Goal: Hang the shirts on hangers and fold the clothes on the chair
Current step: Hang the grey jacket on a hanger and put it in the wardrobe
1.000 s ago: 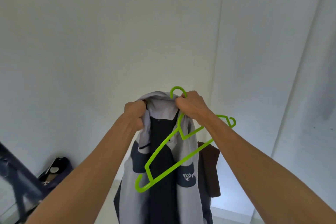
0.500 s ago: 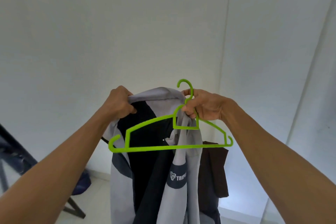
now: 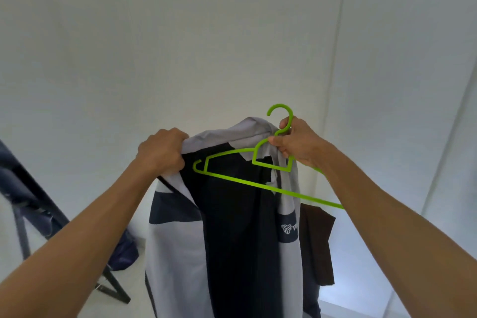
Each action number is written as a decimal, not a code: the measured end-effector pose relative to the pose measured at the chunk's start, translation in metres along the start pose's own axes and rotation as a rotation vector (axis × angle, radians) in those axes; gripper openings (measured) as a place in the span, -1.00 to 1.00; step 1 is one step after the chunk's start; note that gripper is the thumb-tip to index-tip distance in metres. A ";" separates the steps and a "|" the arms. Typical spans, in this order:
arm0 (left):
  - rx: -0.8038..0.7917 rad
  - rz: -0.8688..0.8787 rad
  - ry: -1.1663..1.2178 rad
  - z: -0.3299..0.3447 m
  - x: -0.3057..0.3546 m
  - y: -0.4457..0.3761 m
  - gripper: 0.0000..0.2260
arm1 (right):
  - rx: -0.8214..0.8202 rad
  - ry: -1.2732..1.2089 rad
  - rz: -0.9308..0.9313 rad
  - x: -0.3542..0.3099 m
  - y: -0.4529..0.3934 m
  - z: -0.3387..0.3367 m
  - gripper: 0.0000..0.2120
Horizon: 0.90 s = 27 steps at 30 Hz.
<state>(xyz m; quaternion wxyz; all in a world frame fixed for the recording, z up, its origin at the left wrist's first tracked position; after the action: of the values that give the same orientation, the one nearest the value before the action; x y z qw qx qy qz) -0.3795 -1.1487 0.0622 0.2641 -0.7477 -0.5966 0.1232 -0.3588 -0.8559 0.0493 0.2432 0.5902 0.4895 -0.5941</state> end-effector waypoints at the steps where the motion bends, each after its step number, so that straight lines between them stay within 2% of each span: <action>1: 0.002 0.037 0.063 -0.004 0.009 0.000 -0.75 | 0.067 0.062 -0.055 -0.001 0.000 0.003 -0.67; 3: -0.007 0.112 0.192 -0.013 0.031 0.004 -0.70 | 0.178 0.197 -0.152 -0.006 0.005 0.012 -0.72; 5: 0.005 0.144 0.303 -0.020 0.051 0.010 -0.65 | 0.218 0.273 -0.195 -0.010 0.015 0.026 -0.74; 7: 0.016 0.160 0.379 -0.022 0.071 0.016 -0.73 | 0.206 0.257 -0.208 -0.013 0.026 0.045 -0.71; 9: -0.057 0.184 0.400 -0.010 0.088 0.019 -0.83 | 0.166 0.216 -0.219 -0.016 0.036 0.062 -0.73; 11: -0.161 0.162 0.374 0.008 0.089 0.023 -0.75 | 0.144 0.180 -0.211 -0.021 0.037 0.067 -0.76; 12: -0.152 0.100 0.381 0.013 0.080 0.022 -0.66 | 0.152 0.167 -0.209 -0.024 0.035 0.064 -0.75; 13: -0.082 0.012 0.396 0.012 0.068 0.019 -0.59 | 0.157 0.150 -0.206 -0.029 0.032 0.060 -0.73; 15: 0.187 -0.134 0.358 0.003 0.039 0.014 -0.45 | 0.126 0.119 -0.190 -0.039 0.027 0.052 -0.69; 16: 0.282 -0.135 0.354 0.002 0.030 0.013 -0.40 | 0.094 0.118 -0.188 -0.044 0.026 0.050 -0.69; 18: 0.274 -0.033 0.438 0.012 0.033 0.008 -0.32 | 0.041 0.092 -0.174 -0.051 0.026 0.050 -0.69; 21: 0.177 0.070 0.608 0.025 0.047 0.003 -0.43 | -0.014 -0.033 -0.065 -0.052 0.026 0.051 -0.66; 23: 0.211 0.094 0.613 0.026 0.048 -0.003 -0.56 | -0.060 -0.083 -0.011 -0.053 0.028 0.053 -0.65; 27: 0.173 0.169 0.582 0.034 0.051 -0.003 -0.73 | -0.101 -0.131 0.038 -0.057 0.028 0.049 -0.66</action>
<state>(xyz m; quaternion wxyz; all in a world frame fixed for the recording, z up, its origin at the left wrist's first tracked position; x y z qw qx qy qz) -0.3861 -1.0905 0.0422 0.4753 -0.7733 -0.4191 -0.0243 -0.3464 -0.9258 0.0860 0.3152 0.5464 0.4905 -0.6013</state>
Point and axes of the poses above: each hand's wrist, its own y-axis away from the middle knuckle, its own z-axis out of the palm, x = y × z, the point moved 7 cm from there along -y, towards the middle knuckle, and after that the axes turned 14 degrees about x, right-handed, at the moved point
